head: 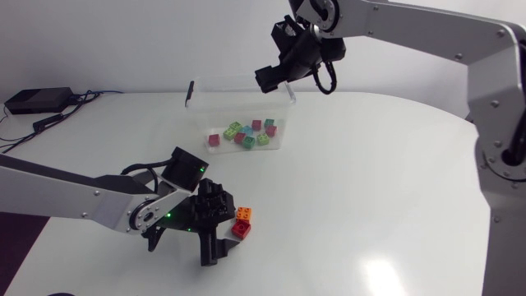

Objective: Place the duplo bricks in the container

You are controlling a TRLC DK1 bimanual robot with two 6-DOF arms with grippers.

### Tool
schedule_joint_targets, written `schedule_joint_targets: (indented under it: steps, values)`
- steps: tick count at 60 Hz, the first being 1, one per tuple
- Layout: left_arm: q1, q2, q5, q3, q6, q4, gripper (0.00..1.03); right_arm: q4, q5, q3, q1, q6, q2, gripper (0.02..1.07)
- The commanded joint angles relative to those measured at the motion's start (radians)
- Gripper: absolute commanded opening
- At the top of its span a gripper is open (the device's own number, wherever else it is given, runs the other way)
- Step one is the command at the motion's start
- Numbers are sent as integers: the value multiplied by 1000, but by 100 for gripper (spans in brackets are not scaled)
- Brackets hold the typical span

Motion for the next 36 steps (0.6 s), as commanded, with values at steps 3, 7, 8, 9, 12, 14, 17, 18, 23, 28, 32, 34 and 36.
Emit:
schedule_joint_targets:
  steps: [3, 7, 8, 9, 12, 14, 17, 18, 23, 28, 32, 34, 36]
  values:
    - [-7, 28, -11, 37, -37, 12, 91, 23, 6, -146, 1, -9, -97, 102]
    - [-17, 31, -17, 45, -54, 9, 90, 35, 7, -218, 6, -17, -145, 102]
    - [-20, 34, -19, 47, -56, 9, 90, 38, 7, -236, 7, -19, -157, 102]
    - [-25, 37, -22, 48, -56, 7, 90, 42, 6, -255, 9, -22, -168, 102]
    - [-36, 49, -32, 56, -63, 3, 90, 61, 7, -310, 12, -25, -203, 102]
    - [-42, 58, -36, 62, -69, 1, 90, 65, 7, -345, 15, -28, -225, 102]
    - [-51, 71, -39, 73, -88, -2, 86, 76, 7, -391, 16, -29, -252, 102]
    - [-53, 72, -39, 77, -92, -4, 86, 79, 7, -405, 16, -31, -263, 102]
    - [-70, 86, -40, 90, -119, -5, 86, 95, 10, -477, 19, -34, -304, 102]
    - [-91, 111, -72, 105, -138, -2, 86, 116, 13, -545, 22, -39, -341, 102]
    - [-99, 131, -97, 119, -151, 1, 86, 130, 13, -595, 24, -40, -366, 102]
    - [-99, 138, -111, 122, -151, 1, 86, 135, 13, -615, 22, -42, -378, 102]
    - [-97, 143, -123, 122, -149, 1, 86, 142, 13, -640, 22, -45, -389, 102]
